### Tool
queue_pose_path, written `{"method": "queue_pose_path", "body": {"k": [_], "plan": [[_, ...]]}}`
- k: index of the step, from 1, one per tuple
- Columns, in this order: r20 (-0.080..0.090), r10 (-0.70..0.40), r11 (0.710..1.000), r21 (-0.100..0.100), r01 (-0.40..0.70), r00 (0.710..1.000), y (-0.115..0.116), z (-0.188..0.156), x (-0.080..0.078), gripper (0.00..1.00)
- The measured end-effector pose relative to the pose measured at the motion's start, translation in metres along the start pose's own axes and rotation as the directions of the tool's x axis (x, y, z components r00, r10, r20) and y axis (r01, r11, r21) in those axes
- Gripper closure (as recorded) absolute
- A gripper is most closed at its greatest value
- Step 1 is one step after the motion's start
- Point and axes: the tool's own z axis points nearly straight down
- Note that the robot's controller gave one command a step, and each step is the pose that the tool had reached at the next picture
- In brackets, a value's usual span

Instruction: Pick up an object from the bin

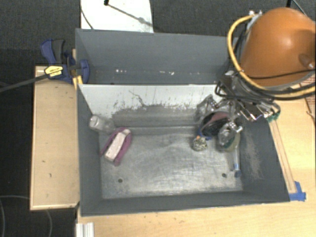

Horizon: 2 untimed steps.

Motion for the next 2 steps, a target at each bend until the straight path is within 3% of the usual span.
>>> {"method": "queue_pose_path", "body": {"k": [1,2], "plan": [[-0.007,0.002,1.0,-0.005,-0.002,1.0,0.0,0.004,0.001,0.0],[-0.012,-0.193,0.981,-0.012,0.193,0.981,-0.022,0.205,-0.021,0.0]]}}
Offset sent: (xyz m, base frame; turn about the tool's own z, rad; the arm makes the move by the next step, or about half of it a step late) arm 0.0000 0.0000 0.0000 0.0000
